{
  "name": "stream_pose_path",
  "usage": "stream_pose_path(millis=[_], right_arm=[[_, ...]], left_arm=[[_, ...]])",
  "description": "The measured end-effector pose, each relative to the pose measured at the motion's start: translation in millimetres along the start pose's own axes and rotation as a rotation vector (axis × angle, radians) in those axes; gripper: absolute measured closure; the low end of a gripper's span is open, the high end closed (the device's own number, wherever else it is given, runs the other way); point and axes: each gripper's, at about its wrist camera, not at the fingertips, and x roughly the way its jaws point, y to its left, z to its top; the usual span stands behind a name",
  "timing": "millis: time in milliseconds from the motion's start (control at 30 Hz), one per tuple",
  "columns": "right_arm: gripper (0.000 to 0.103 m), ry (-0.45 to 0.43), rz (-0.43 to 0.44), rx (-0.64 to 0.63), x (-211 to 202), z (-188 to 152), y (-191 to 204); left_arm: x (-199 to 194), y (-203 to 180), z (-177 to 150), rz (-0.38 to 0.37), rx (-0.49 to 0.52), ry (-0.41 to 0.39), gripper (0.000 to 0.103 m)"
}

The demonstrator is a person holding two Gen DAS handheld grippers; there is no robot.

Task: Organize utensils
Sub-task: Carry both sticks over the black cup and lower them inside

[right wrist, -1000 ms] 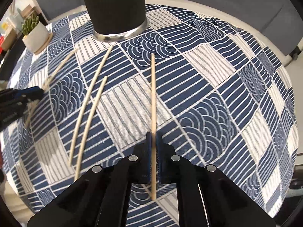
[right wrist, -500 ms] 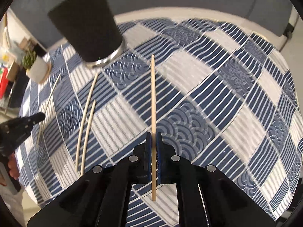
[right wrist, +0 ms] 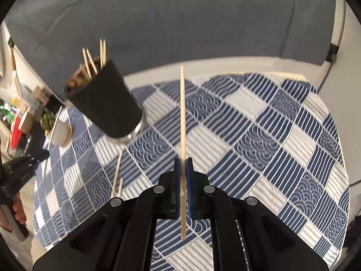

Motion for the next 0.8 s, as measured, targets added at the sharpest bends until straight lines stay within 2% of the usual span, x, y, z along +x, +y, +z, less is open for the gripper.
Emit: stream_pose_path(millis=[133,367,467,600,800], right_arm=[[0.098,-0.064,0.034,-0.005,-16.4,18.3,1.7],[0.098,-0.133,0.049,-0.018,-36.8,37.4,12.0],[0.098,-0.153,0.047,-0.018,-46.3,43.2,16.4],[0.098,-0.194,0.086,-0.022,-61.3,51.4,25.1],[0.098,-0.259,0.131,-0.089,-80.0,67.0,46.3]], left_arm=[[-16.1,-4.7,18.1,0.040,0.039,-0.048,0.098],[-38.6,-14.0,42.4,0.052,0.057,-0.111,0.098],[-46.0,-18.0,49.0,0.032,0.048,-0.129,0.098],[-59.1,-24.7,60.7,0.025,0.047,-0.170,0.098],[-79.2,-35.8,83.3,0.001,0.055,-0.231,0.098]])
